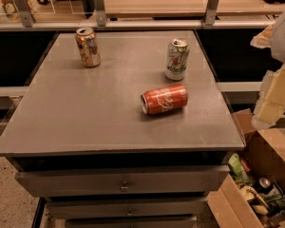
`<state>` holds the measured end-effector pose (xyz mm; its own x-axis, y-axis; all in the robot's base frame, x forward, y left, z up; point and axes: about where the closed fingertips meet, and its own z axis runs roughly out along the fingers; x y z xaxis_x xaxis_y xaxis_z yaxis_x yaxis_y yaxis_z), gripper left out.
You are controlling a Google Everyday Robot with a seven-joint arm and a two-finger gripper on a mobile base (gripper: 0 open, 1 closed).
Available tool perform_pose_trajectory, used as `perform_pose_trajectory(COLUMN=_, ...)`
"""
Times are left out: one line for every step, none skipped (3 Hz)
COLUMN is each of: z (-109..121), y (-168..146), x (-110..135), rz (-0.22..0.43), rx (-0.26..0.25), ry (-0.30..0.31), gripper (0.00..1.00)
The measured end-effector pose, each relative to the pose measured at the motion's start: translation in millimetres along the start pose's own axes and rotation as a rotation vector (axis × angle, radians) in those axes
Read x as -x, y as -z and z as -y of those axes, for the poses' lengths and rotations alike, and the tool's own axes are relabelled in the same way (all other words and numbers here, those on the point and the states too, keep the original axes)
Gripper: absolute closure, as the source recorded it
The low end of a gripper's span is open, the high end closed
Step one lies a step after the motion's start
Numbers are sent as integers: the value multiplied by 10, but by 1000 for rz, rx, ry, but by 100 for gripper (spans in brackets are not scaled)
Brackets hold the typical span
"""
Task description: Pick 7up can
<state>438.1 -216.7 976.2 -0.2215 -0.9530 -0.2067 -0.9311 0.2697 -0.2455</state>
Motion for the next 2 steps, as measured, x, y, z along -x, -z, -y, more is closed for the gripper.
perform_pose_trajectory(z=3, y=2, x=2, rz=1, rx=-2, ry=0, gripper=0)
perform_pose_trajectory(z=148, y=-124, x=32, rz=41, rx=-8, ry=-22, gripper=0)
